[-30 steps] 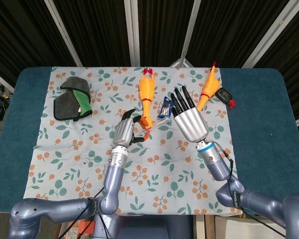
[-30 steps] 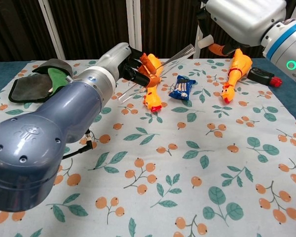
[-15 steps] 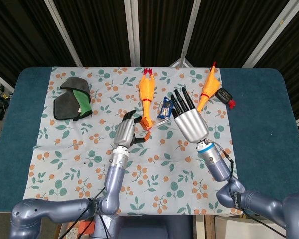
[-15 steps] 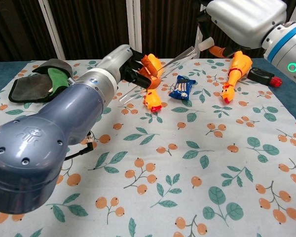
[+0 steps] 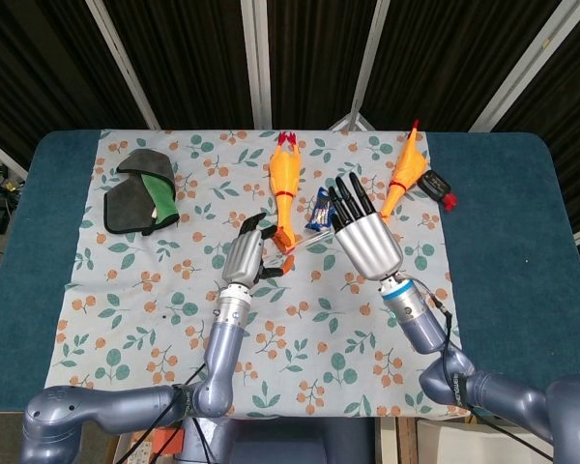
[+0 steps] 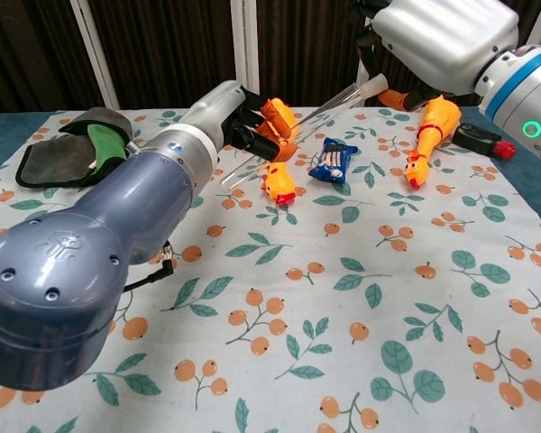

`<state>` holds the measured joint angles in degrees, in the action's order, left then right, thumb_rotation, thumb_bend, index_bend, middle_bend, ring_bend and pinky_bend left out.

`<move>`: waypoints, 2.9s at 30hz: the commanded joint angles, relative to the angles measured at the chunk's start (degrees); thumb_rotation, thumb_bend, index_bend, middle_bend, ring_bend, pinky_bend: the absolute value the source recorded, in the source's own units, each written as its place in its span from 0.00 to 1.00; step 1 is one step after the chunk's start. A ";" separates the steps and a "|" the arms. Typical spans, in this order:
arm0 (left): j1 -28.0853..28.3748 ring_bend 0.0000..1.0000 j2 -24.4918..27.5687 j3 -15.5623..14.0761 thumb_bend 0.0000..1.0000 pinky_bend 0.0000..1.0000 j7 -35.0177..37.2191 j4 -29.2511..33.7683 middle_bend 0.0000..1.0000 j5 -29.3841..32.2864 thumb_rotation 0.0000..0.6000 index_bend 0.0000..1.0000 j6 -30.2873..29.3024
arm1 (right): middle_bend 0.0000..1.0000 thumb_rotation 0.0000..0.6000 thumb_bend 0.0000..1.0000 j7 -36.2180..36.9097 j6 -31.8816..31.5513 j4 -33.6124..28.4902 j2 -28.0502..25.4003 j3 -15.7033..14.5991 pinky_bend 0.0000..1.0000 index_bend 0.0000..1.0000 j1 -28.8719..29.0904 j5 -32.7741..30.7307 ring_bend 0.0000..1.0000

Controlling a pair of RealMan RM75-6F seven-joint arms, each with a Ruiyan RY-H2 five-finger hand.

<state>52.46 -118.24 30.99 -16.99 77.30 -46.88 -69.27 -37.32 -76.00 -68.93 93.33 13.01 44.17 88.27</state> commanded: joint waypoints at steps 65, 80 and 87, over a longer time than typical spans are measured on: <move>0.55 0.08 -0.83 -0.89 0.85 0.00 1.65 -1.27 0.54 -3.68 1.00 0.67 0.67 | 0.08 1.00 0.40 -1.27 1.38 -3.24 -1.21 -1.07 0.00 0.06 -1.41 -0.71 0.00; -2.44 0.08 1.15 -4.72 0.85 0.00 2.26 -0.34 0.54 -5.44 1.00 0.67 1.08 | 0.06 1.00 0.40 -2.42 1.59 -3.39 -2.83 -1.15 0.00 0.05 -3.72 -3.52 0.00; -5.07 0.08 2.72 -8.25 0.85 0.00 2.45 -0.15 0.54 -5.77 1.00 0.67 2.14 | 0.06 1.00 0.40 -2.30 1.45 -3.06 -3.64 -0.95 0.00 0.05 -4.64 -4.65 0.00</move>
<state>47.88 -115.83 23.38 -14.53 77.14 -52.54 -67.42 -39.62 -74.53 -72.02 89.73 12.04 39.57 83.65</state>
